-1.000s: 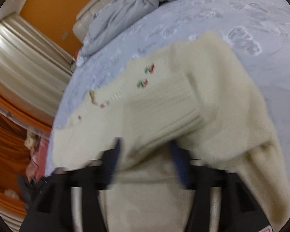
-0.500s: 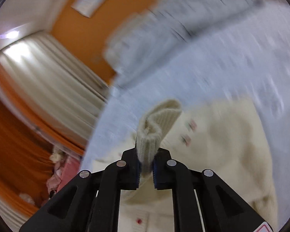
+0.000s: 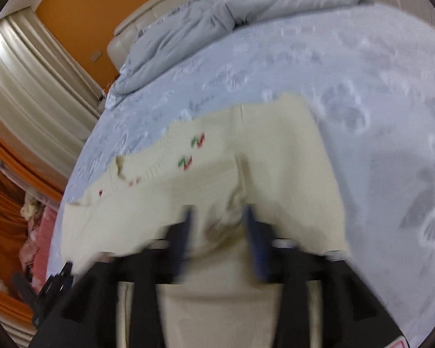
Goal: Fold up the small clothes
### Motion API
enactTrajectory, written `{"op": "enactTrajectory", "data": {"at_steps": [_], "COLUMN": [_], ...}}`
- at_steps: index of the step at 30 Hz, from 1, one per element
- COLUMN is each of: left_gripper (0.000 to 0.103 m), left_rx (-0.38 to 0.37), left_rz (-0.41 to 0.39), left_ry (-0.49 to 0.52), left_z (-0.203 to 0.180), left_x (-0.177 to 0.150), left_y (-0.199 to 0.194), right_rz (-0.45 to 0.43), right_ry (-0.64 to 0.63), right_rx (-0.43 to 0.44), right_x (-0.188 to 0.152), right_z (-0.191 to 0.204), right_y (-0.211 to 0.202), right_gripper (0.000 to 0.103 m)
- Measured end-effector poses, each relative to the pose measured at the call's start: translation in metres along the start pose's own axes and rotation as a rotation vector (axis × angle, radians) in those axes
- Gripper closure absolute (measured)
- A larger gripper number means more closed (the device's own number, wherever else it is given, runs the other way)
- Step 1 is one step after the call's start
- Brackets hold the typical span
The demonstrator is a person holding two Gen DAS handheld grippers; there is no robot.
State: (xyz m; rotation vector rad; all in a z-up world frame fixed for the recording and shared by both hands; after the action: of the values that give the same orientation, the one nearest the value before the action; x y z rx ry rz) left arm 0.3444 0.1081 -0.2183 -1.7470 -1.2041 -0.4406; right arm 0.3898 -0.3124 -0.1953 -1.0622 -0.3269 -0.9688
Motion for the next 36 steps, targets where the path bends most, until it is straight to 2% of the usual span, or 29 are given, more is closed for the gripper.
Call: {"op": "enactTrajectory", "data": {"at_steps": [2, 3, 4, 5, 7, 9, 10, 11, 12, 13, 14, 16, 19, 20, 22, 24, 26, 28, 30, 32, 34, 36], "left_gripper": [0.071, 0.071, 0.071, 0.071, 0.071, 0.071, 0.071, 0.071, 0.071, 0.071, 0.071, 0.071, 0.071, 0.066, 0.034, 0.015, 0.011, 0.009, 0.009, 0.009, 0.009, 0.009], "left_rx": [0.001, 0.002, 0.002, 0.003, 0.003, 0.003, 0.005, 0.007, 0.009, 0.011, 0.014, 0.019, 0.030, 0.035, 0.042, 0.027, 0.040, 0.072, 0.117, 0.140, 0.118, 0.135], "left_rz": [0.001, 0.001, 0.001, 0.002, 0.000, -0.003, -0.003, -0.003, -0.001, 0.000, 0.004, 0.013, 0.069, 0.106, 0.144, 0.146, 0.148, 0.203, 0.279, 0.311, 0.286, 0.264], "left_ry": [0.000, 0.001, 0.001, 0.001, 0.002, 0.006, 0.009, 0.012, 0.015, 0.015, 0.016, 0.016, 0.021, 0.039, 0.034, -0.016, -0.055, -0.079, -0.108, -0.144, -0.142, -0.095], "left_z": [0.000, 0.000, 0.000, 0.000, 0.000, -0.001, -0.001, -0.001, -0.001, -0.001, -0.001, -0.002, -0.005, -0.006, -0.001, 0.014, 0.033, 0.058, 0.084, 0.101, 0.108, 0.105], "left_x": [0.000, 0.000, 0.000, 0.000, 0.000, -0.001, -0.001, 0.000, 0.000, 0.001, 0.002, 0.004, 0.009, 0.009, 0.006, 0.003, -0.004, -0.017, -0.036, -0.051, -0.061, -0.068], "left_y": [0.000, 0.000, 0.000, 0.001, 0.000, 0.001, 0.001, 0.002, 0.003, 0.003, 0.004, 0.004, -0.007, -0.021, -0.054, -0.106, -0.148, -0.182, -0.205, -0.220, -0.236, -0.245], "right_rz": [0.006, 0.004, 0.007, 0.011, -0.088, -0.123, -0.059, 0.019, 0.021, -0.014, -0.002, -0.022, -0.027, -0.024, 0.012, 0.063, 0.106, 0.142, 0.170, 0.183, 0.198, 0.191], "right_ry": [-0.012, -0.031, -0.043, -0.046, -0.041, -0.057, -0.070, -0.073, -0.065, -0.062, -0.046, -0.009, -0.010, -0.013, -0.011, 0.003, 0.031, 0.089, 0.134, 0.142, 0.109, 0.060], "right_rx": [-0.006, -0.012, -0.003, 0.026, 0.076, 0.075, 0.009, -0.042, -0.026, -0.021, -0.056, -0.042, -0.066, -0.081, -0.106, -0.135, -0.161, -0.169, -0.160, -0.142, -0.130, -0.172], "right_x": [-0.012, -0.012, -0.013, -0.008, 0.005, 0.007, -0.001, -0.011, -0.019, -0.018, -0.017, -0.021, -0.043, -0.052, -0.085, -0.119, -0.150, -0.179, -0.199, -0.212, -0.224, -0.230], "right_z": [-0.001, 0.001, 0.004, 0.010, 0.019, 0.015, 0.004, -0.006, -0.013, -0.012, -0.010, -0.006, -0.014, -0.020, -0.037, -0.061, -0.079, -0.096, -0.102, -0.101, -0.094, -0.088], "right_y": [-0.001, 0.001, 0.000, 0.000, -0.021, -0.022, -0.005, 0.010, 0.011, -0.001, -0.015, -0.057, -0.124, -0.142, -0.186, -0.222, -0.252, -0.278, -0.288, -0.290, -0.280, -0.275], "right_gripper": [0.049, 0.056, 0.095, 0.093, 0.093, 0.093, 0.088, 0.092, 0.091, 0.084, 0.078, 0.076, 0.045, 0.042, 0.038, 0.036, 0.035, 0.031, 0.030, 0.027, 0.026, 0.025]}}
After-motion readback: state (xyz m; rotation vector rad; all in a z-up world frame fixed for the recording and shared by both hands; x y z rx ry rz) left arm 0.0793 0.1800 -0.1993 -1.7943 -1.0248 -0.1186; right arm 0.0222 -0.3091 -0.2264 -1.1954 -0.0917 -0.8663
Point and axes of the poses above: each gripper's, at about its wrist camera, not at the fingertips, and y roughly the way its jaws point, z to its left, x to its top, the point moved 3 cm from there along y, roughly the way its jaws point, and after that the axes turned 11 degrees about -z, right-handed, at the moved point
